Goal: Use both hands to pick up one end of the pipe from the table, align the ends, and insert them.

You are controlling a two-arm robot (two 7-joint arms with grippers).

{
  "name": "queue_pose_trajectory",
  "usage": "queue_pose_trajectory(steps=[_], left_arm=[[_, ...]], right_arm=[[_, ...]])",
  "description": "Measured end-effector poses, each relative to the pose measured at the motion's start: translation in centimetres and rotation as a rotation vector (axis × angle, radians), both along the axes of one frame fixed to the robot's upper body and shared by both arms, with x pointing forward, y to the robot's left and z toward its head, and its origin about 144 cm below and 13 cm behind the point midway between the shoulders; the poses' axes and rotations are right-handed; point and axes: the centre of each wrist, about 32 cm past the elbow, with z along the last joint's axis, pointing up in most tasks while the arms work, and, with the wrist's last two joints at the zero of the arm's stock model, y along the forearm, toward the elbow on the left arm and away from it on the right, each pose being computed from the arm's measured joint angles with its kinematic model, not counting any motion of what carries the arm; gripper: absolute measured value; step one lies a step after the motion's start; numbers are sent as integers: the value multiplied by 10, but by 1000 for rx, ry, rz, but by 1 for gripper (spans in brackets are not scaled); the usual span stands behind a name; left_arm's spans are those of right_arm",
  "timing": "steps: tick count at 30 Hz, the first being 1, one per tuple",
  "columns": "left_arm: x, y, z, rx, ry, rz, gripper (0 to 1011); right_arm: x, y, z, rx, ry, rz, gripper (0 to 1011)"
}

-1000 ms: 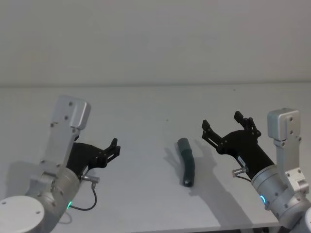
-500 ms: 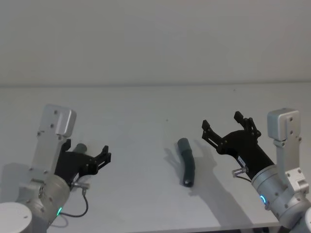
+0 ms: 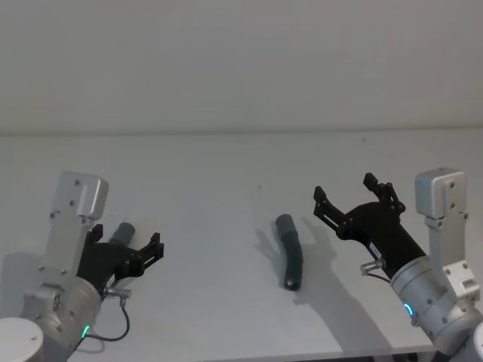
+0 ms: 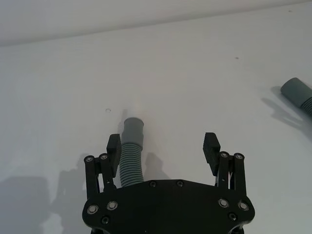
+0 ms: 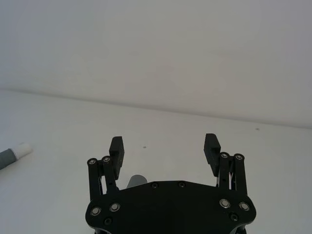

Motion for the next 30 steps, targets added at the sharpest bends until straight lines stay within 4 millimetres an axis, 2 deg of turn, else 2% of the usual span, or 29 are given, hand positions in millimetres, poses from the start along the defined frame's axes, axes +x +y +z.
queue_pose_trajectory(steps=[30], left_arm=[[34, 19, -36, -34, 20, 2, 1001]], right_arm=[[0, 0, 0, 0, 0, 0, 1000]])
